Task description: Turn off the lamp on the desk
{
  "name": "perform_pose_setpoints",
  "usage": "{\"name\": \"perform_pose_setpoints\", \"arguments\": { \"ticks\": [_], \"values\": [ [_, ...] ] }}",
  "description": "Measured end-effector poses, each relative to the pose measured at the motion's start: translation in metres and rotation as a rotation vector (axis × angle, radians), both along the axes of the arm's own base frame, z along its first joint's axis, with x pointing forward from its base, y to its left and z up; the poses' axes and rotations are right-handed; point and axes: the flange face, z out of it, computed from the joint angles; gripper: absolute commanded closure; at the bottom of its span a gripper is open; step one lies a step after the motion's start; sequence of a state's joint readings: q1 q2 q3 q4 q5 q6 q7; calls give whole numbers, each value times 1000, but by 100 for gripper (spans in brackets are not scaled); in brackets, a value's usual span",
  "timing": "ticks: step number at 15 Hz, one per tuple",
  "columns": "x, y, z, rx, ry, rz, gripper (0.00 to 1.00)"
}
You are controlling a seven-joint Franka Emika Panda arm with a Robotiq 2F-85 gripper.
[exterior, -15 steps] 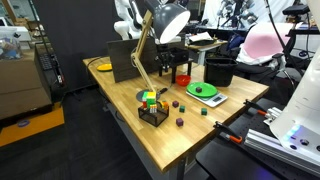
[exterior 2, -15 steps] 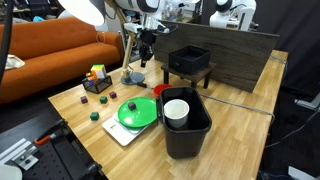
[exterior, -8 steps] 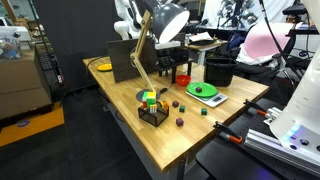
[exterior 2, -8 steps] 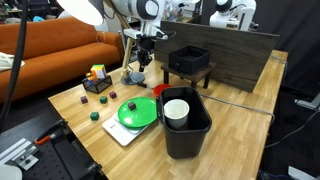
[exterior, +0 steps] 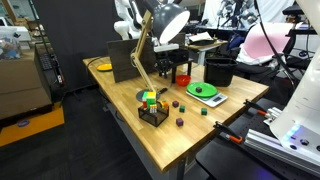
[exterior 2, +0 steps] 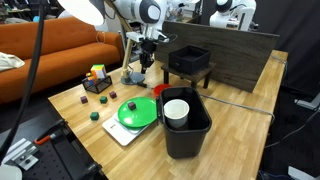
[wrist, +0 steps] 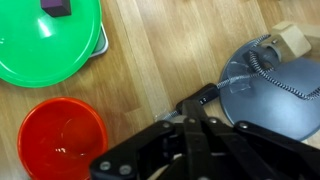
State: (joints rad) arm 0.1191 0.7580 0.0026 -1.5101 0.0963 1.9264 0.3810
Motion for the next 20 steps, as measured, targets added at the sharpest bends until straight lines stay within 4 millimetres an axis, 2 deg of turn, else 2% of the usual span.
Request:
{"name": "perform_pose_setpoints", "arguments": {
  "ticks": [5,13,15,20],
  "values": [
    [11,1,-6,7,-10,-1,99],
    [11,2,-6,8,-10,0,100],
    [11,2,-12,7,-4,0,100],
    [21,4,-47,5,13,1,100]
  ]
}}
